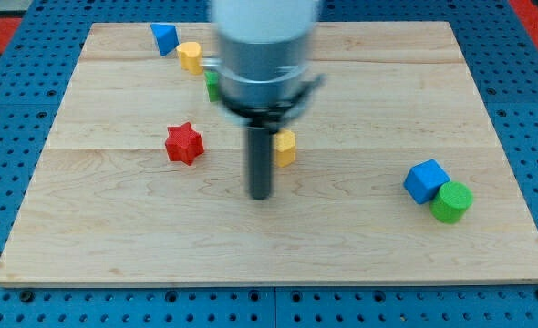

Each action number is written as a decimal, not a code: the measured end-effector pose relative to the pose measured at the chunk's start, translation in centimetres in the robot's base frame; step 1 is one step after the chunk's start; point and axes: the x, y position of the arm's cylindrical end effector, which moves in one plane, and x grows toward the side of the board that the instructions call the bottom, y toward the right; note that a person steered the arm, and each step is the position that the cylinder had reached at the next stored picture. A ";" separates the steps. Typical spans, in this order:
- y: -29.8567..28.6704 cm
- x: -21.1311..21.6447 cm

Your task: Place the yellow hexagon left to the blue cube

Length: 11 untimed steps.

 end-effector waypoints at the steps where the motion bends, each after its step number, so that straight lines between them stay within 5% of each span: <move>1: 0.0 -1.9; 4: 3.2 -10.0; 5: 11.0 -5.4; 8: 6.5 0.4; 9: 13.4 3.4; 11: 12.0 5.2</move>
